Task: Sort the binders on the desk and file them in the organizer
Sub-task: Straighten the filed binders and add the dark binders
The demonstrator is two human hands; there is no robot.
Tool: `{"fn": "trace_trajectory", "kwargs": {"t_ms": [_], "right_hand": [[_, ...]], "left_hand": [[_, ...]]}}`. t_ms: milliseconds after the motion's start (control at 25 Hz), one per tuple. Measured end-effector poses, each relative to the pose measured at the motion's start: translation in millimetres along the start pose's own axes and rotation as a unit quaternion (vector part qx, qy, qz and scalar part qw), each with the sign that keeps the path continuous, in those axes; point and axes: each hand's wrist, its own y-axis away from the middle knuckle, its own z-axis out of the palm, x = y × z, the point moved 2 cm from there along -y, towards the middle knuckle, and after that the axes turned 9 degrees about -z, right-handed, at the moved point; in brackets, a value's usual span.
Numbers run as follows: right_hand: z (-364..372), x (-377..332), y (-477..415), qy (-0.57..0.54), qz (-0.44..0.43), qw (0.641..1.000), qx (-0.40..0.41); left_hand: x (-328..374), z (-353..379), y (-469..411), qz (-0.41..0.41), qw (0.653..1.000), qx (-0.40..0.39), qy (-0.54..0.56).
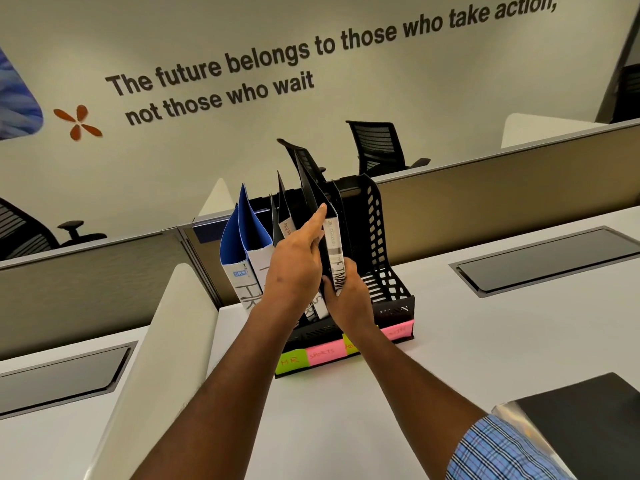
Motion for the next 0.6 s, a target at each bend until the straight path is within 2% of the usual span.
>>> {"fn": "trace_trajectory", "kwargs": {"t_ms": [200,320,480,600], "right_hand": [[2.3,-4.8,2.9,0.032,0.048,0.998,-0.008],[1.8,-9.0,2.4,0.053,0.041,0.998,-0.001],[-1.0,-14.5,-5.3,0.063,0.029,0.997,0.036],[-3.1,-13.0,-8.7,0.053,0.057,0.996,0.051]], "left_hand": [[1.8,5.1,2.2,0.001,1.0,0.005,0.029],[4.3,4.8,1.7,0.0,0.997,0.013,0.07],[9.2,7.4,-10.5,0.007,0.998,-0.007,0.054],[13.2,15.1,-14.3,0.006,0.998,-0.018,0.058]]}}
